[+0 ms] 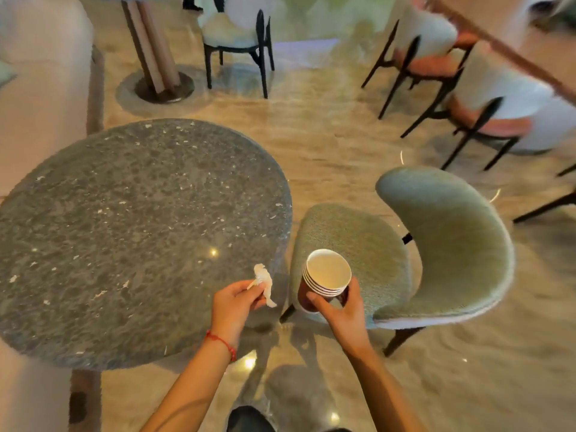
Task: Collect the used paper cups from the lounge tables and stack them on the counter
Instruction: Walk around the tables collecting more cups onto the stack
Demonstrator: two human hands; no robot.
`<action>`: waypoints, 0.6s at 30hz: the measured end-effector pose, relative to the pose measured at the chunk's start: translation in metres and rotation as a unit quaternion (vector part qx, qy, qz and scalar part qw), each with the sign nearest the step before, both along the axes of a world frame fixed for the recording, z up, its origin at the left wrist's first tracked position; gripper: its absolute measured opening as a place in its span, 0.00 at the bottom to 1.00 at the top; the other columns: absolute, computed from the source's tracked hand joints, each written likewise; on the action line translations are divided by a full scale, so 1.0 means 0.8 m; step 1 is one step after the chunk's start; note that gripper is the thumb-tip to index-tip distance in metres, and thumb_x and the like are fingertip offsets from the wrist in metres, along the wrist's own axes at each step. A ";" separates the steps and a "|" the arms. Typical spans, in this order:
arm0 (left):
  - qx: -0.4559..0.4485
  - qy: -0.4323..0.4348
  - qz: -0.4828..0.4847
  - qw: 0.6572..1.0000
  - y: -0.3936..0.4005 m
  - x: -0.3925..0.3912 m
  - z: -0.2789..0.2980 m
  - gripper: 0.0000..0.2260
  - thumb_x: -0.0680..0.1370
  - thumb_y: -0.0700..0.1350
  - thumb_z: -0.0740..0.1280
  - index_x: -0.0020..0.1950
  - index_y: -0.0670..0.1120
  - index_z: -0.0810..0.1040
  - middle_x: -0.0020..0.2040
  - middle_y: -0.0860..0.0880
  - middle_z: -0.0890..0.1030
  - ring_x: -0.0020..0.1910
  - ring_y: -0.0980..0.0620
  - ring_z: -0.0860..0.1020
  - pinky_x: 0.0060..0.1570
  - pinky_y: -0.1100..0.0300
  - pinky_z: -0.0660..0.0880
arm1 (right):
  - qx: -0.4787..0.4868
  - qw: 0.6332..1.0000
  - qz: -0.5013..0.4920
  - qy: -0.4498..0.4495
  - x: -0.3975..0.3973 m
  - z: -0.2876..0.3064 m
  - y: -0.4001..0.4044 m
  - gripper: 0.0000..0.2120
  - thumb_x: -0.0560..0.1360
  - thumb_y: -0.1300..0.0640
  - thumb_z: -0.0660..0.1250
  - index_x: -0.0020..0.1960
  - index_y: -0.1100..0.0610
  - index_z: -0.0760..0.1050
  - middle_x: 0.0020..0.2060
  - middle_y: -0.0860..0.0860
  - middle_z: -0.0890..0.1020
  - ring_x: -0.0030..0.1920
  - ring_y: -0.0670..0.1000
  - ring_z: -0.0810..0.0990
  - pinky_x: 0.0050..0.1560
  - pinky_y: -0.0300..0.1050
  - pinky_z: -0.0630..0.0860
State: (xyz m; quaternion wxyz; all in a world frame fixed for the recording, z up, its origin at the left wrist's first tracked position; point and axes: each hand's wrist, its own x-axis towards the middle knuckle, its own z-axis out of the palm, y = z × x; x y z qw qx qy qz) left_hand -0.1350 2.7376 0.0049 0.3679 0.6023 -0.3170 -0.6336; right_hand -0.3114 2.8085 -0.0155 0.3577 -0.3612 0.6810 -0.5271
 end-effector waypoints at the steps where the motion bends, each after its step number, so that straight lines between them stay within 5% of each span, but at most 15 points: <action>1: 0.002 0.010 -0.017 1.000 0.005 -0.016 0.002 0.06 0.72 0.35 0.70 0.37 0.44 0.81 0.30 0.50 0.83 0.31 0.55 0.82 0.36 0.63 0.79 | -0.005 1.000 -0.020 -0.001 -0.013 0.002 0.015 0.30 0.64 0.61 0.78 0.57 0.41 0.68 0.52 0.39 0.78 0.53 0.34 0.76 0.50 0.28 0.72; 6: -0.018 0.024 -0.119 0.992 0.049 -0.099 0.012 0.07 0.72 0.33 0.68 0.37 0.42 0.80 0.27 0.50 0.83 0.28 0.57 0.81 0.32 0.66 0.79 | -0.016 0.991 -0.132 0.000 -0.069 0.014 0.100 0.28 0.63 0.57 0.79 0.56 0.40 0.69 0.51 0.37 0.79 0.53 0.34 0.76 0.47 0.23 0.70; 18: -0.038 0.044 -0.320 0.946 0.260 -0.290 0.035 0.06 0.71 0.32 0.69 0.36 0.39 0.81 0.26 0.50 0.82 0.26 0.56 0.81 0.30 0.65 0.79 | -0.054 0.936 -0.349 -0.014 -0.179 0.038 0.385 0.26 0.59 0.53 0.77 0.54 0.44 0.73 0.47 0.42 0.83 0.48 0.40 0.80 0.47 0.32 0.75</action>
